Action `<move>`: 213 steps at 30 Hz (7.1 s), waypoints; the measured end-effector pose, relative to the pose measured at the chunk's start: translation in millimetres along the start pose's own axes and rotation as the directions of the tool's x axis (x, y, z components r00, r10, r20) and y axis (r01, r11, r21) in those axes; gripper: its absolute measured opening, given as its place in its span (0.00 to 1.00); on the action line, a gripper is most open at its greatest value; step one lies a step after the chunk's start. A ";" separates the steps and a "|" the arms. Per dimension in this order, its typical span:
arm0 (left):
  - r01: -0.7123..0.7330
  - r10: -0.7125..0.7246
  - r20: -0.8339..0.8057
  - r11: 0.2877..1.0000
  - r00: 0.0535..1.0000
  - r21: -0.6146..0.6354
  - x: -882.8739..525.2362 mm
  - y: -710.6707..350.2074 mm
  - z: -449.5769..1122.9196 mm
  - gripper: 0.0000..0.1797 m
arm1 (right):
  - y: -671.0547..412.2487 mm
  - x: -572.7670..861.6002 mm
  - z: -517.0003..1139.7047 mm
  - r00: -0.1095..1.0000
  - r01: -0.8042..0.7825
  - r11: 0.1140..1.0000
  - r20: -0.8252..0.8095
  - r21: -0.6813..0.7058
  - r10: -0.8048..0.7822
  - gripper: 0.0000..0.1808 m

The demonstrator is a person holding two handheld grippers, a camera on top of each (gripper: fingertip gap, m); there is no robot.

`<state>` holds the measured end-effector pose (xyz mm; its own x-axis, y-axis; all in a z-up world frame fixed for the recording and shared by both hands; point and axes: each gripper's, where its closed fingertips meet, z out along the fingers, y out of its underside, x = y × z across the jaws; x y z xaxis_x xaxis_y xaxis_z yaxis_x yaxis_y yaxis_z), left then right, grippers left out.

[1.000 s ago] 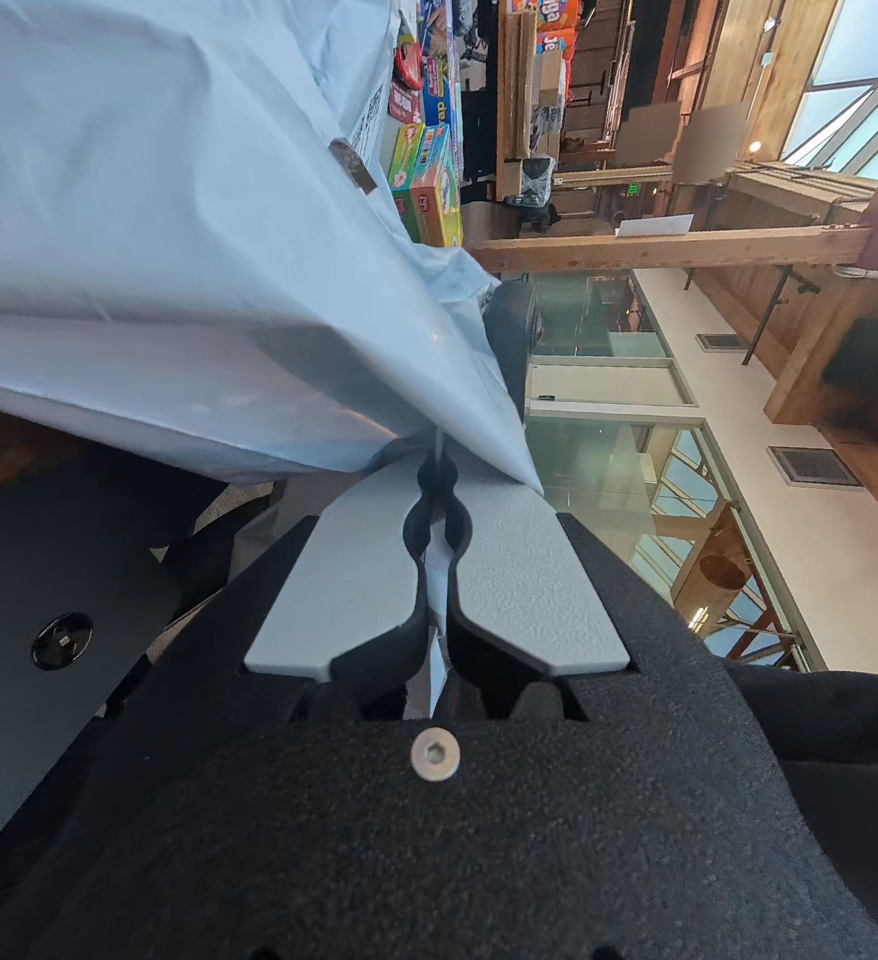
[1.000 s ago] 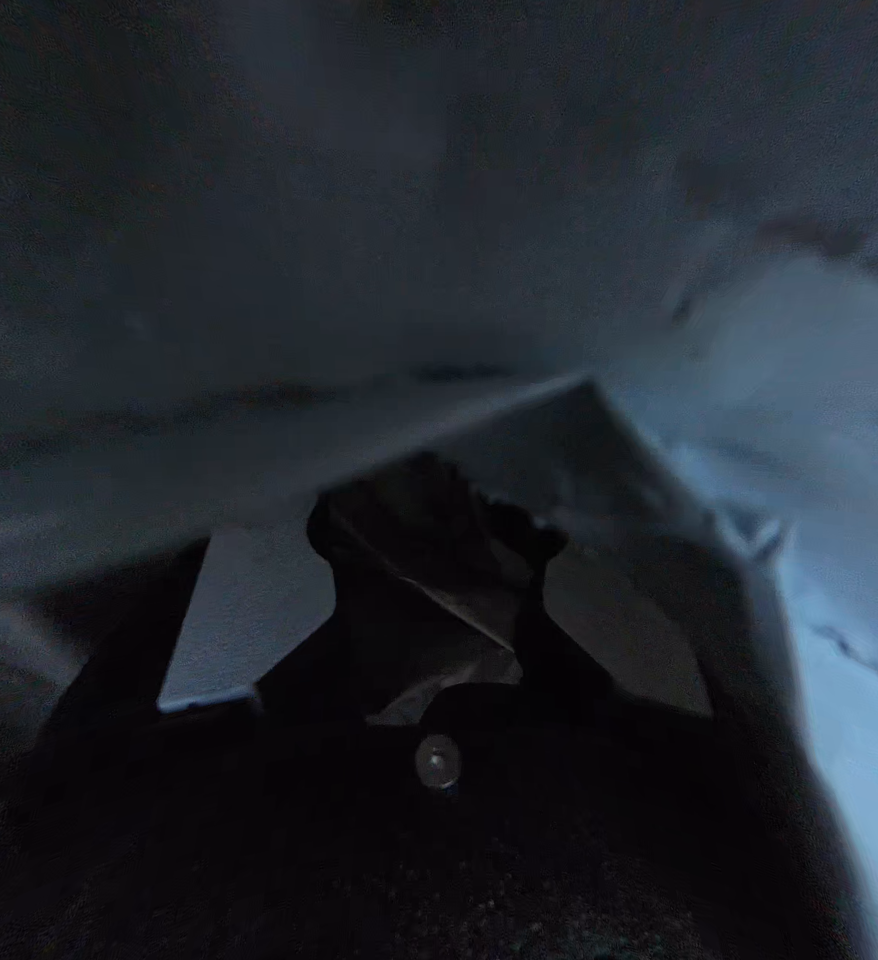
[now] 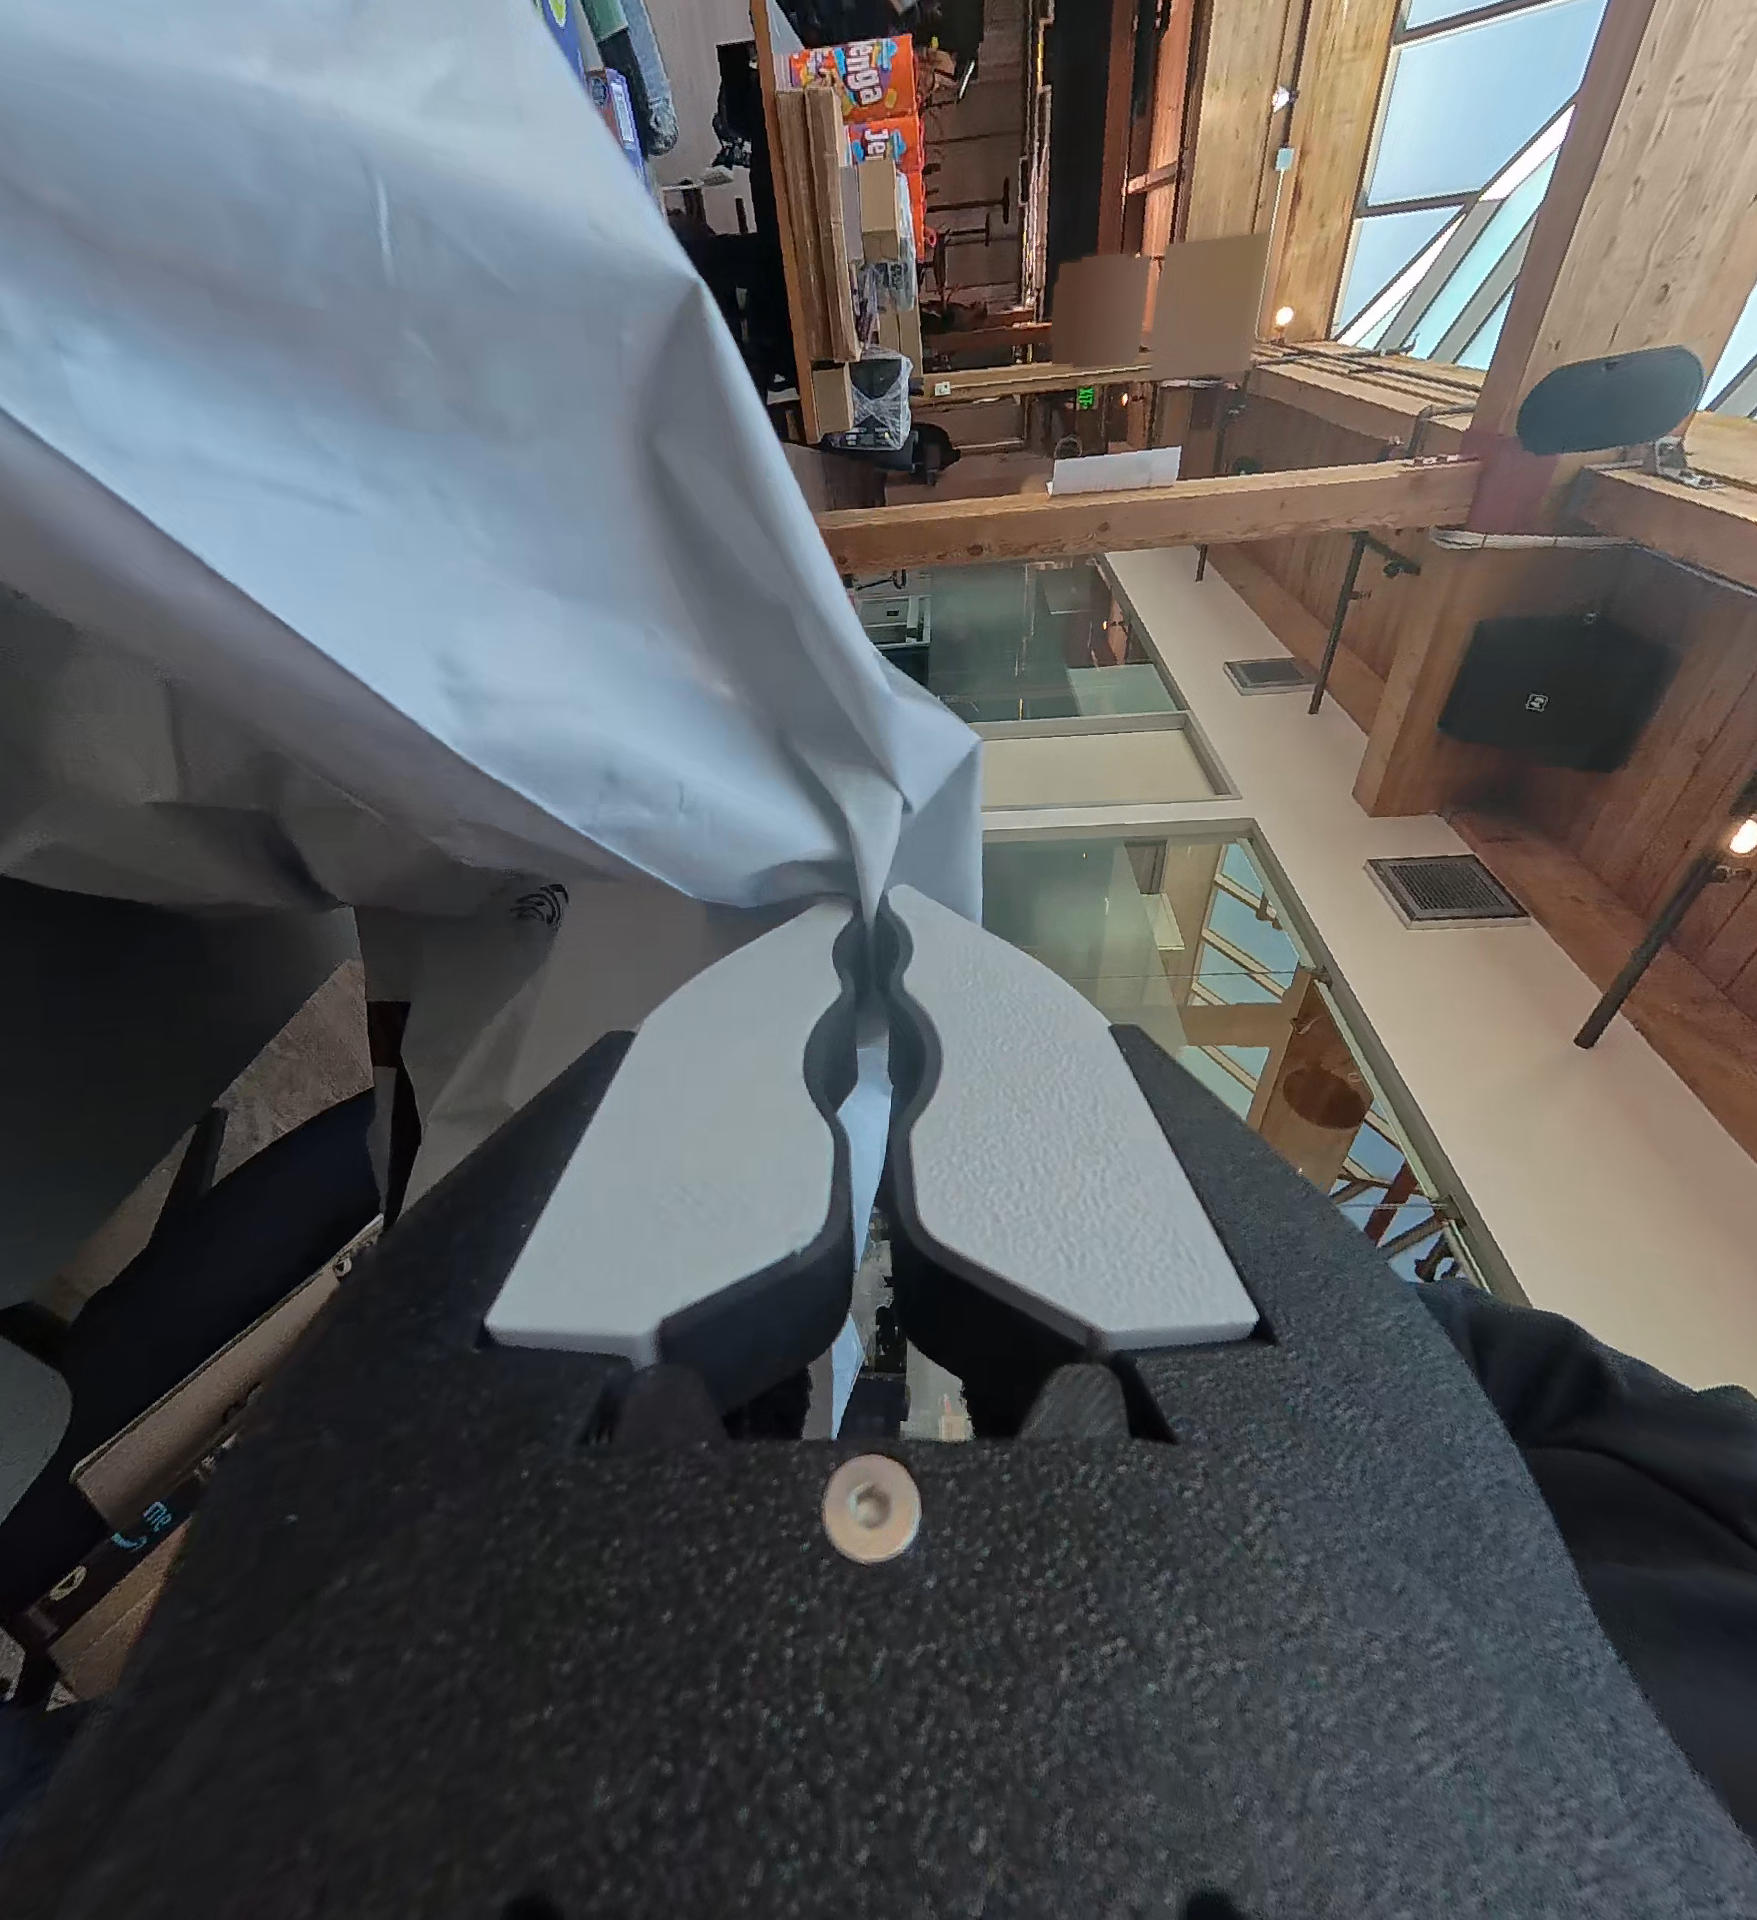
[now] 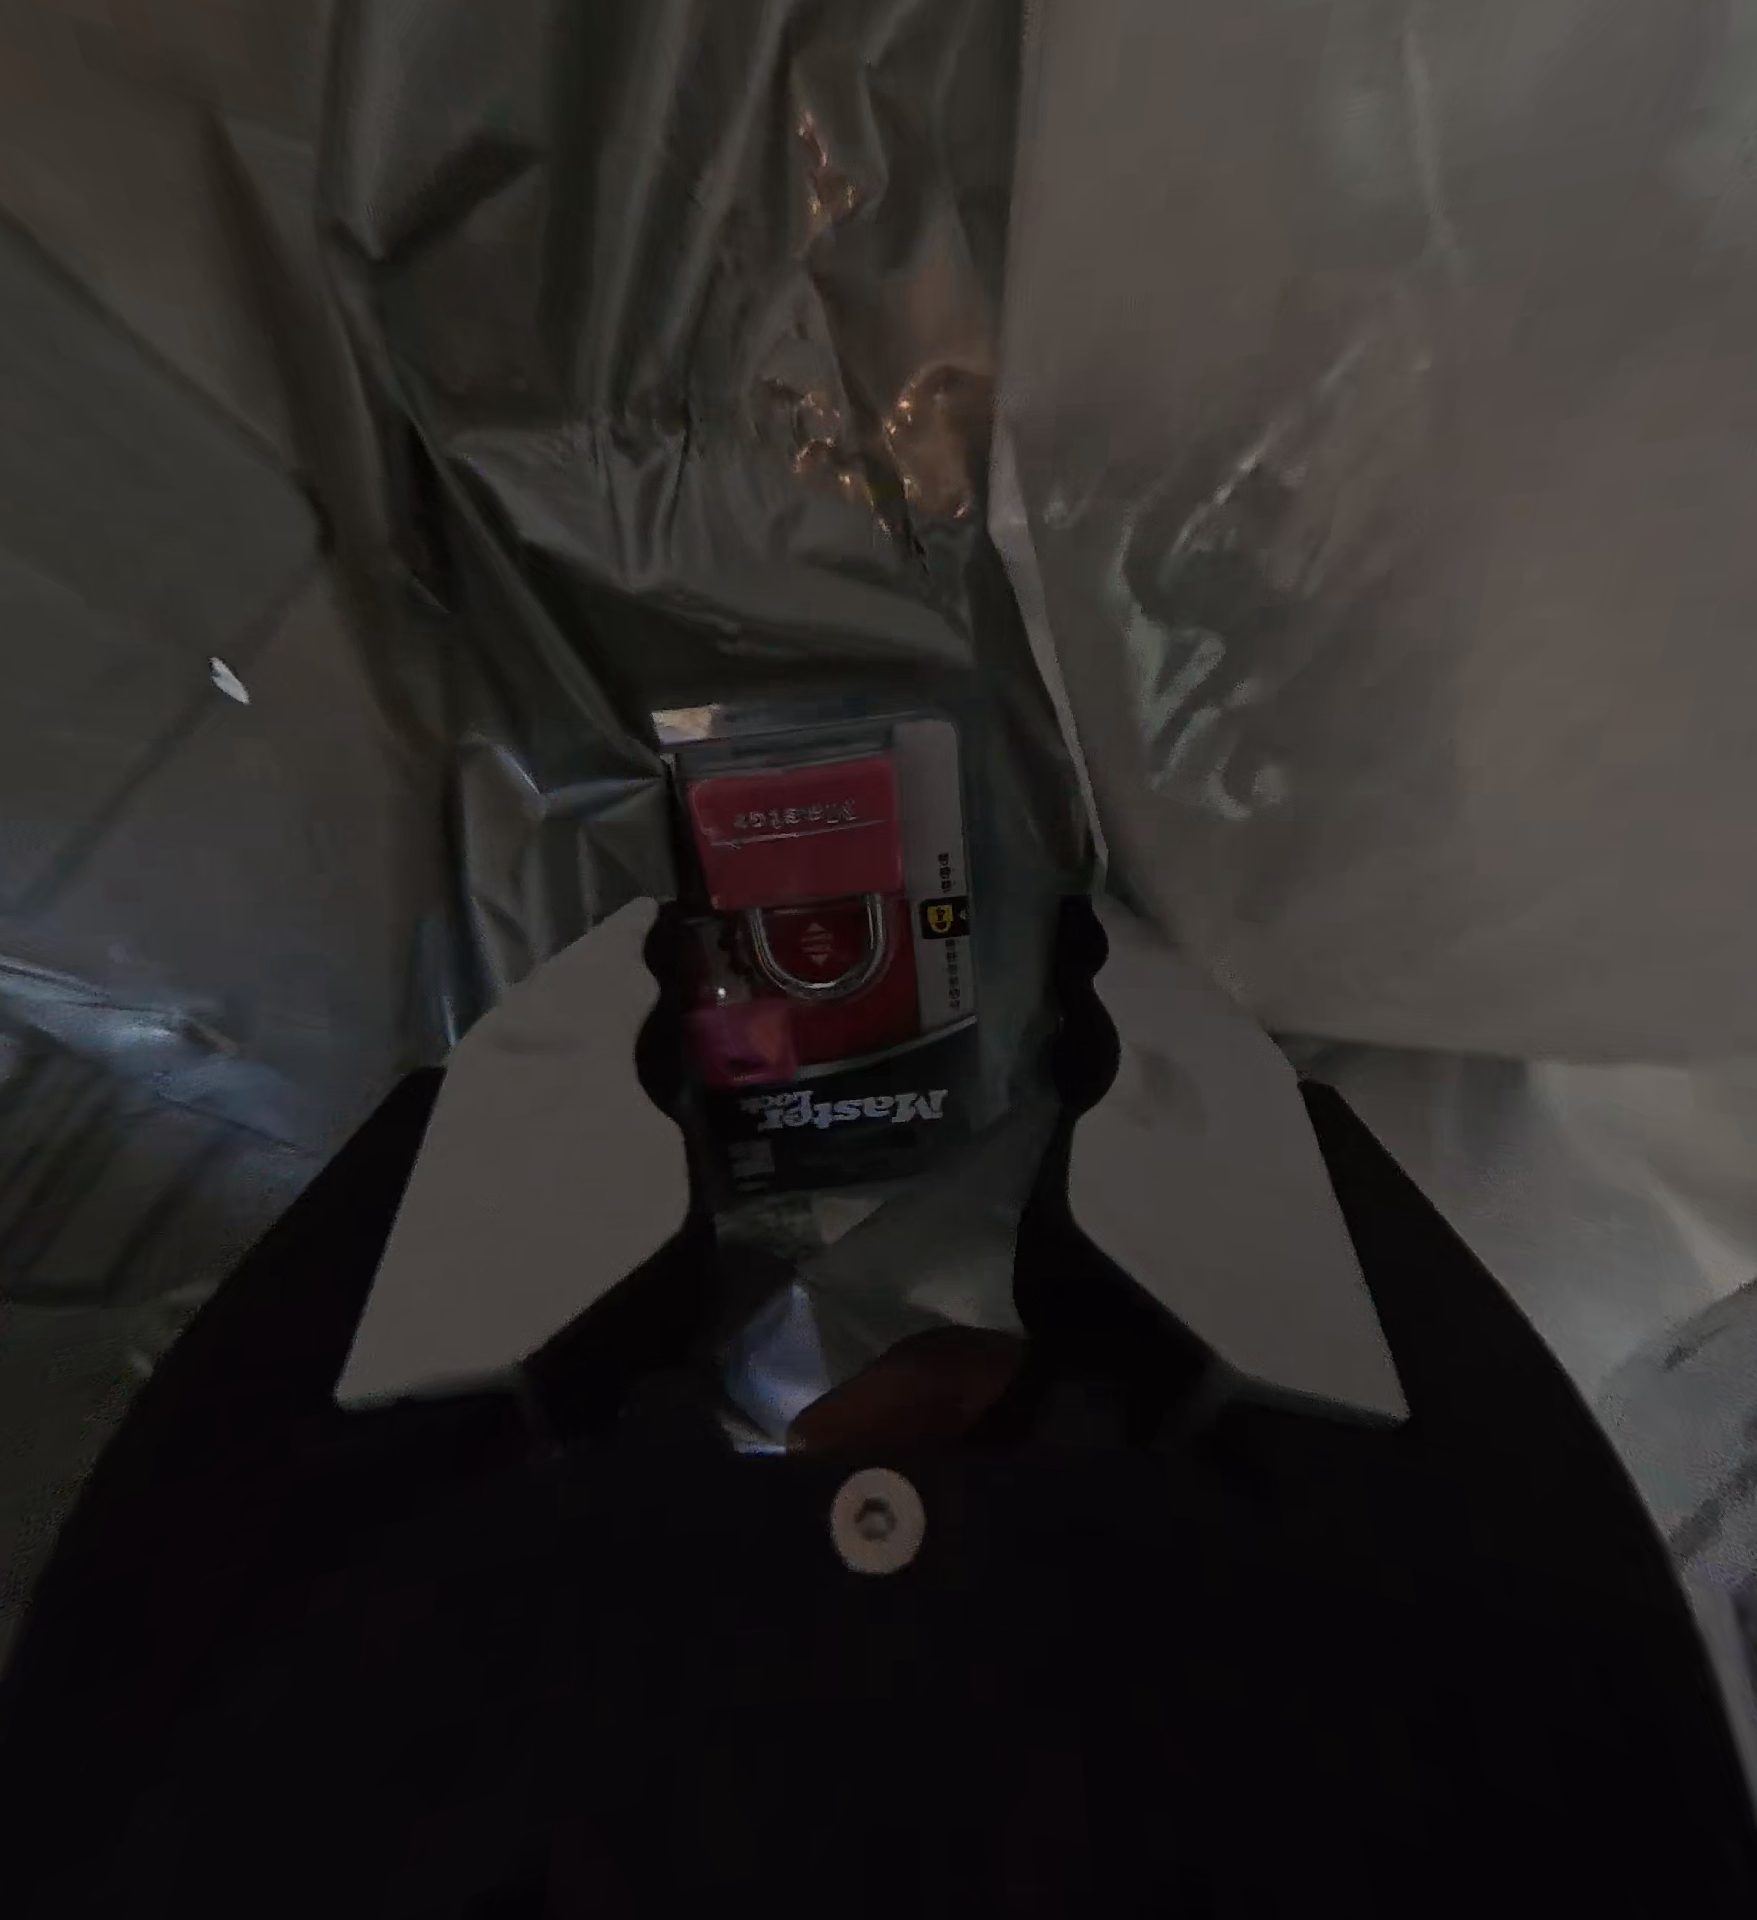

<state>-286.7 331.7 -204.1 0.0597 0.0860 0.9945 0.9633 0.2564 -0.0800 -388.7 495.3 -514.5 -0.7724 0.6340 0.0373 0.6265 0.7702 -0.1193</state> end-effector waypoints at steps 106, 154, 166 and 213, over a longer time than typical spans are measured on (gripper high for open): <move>0.113 -0.127 0.013 0.921 0.992 0.373 63.8 -104.7 -53.2 0.00 | -80.1 -44.2 -327.0 0.755 0.449 0.844 -0.629 0.292 -0.184 0.35; 0.086 -0.112 0.020 0.851 0.993 0.518 -4.1 -65.0 -175.7 0.00 | 98.1 -63.6 -45.4 0.790 -0.613 0.701 0.291 0.364 0.540 0.35; -0.026 -0.073 0.199 0.892 0.977 0.452 -47.0 -48.7 -182.0 0.01 | 160.0 -251.9 8.8 0.672 -0.687 0.717 0.479 0.118 0.565 0.42; -0.166 0.160 0.478 0.986 0.863 -0.029 -105.1 70.2 -143.6 0.37 | 292.7 -288.2 278.2 0.046 -0.960 0.134 0.335 -0.246 0.941 0.01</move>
<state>-187.8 202.4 -304.5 0.0803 0.5758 0.8137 0.9471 0.2103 -0.2423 -11.8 518.9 -836.2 0.5190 0.7308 -0.4434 0.8514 -0.4882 0.1919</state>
